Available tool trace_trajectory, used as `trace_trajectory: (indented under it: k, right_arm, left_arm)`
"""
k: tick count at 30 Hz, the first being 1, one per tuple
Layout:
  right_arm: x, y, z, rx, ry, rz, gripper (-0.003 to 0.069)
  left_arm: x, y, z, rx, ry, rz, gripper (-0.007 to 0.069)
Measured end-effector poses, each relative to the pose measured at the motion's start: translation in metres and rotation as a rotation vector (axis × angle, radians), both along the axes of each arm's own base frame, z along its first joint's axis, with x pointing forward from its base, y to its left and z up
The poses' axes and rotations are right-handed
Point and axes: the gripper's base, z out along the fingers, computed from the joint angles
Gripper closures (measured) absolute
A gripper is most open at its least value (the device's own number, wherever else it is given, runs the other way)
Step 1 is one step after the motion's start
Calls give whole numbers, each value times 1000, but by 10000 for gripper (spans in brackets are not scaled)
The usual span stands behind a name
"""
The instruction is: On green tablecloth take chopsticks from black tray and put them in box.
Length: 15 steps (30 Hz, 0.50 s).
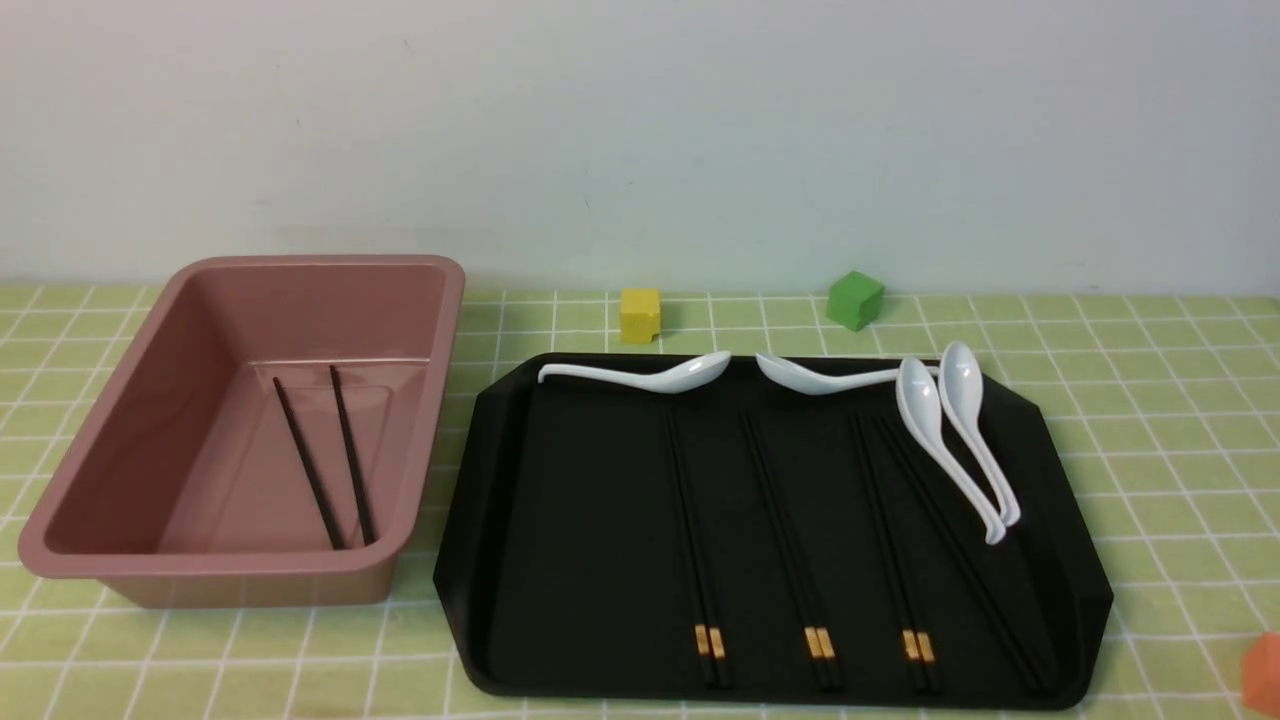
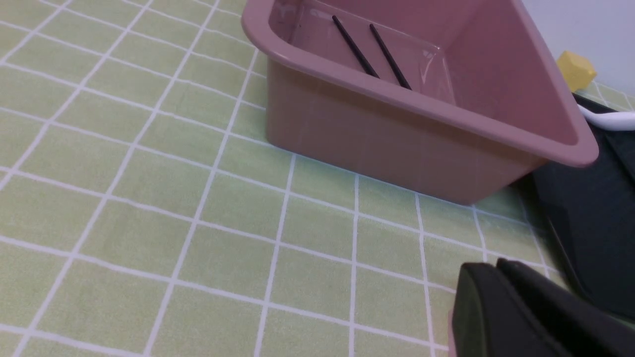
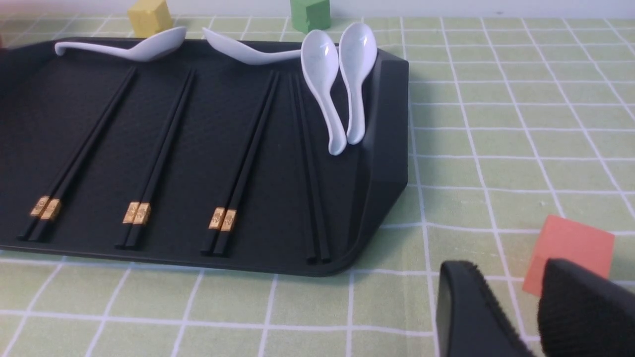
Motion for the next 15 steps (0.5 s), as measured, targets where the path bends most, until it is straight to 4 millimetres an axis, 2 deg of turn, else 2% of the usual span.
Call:
trace_trajectory:
  k: [15]
  right_arm:
    - [0,0,0,-1,0,0,419]
  left_arm:
    - [0,0,0,0,0,0,574]
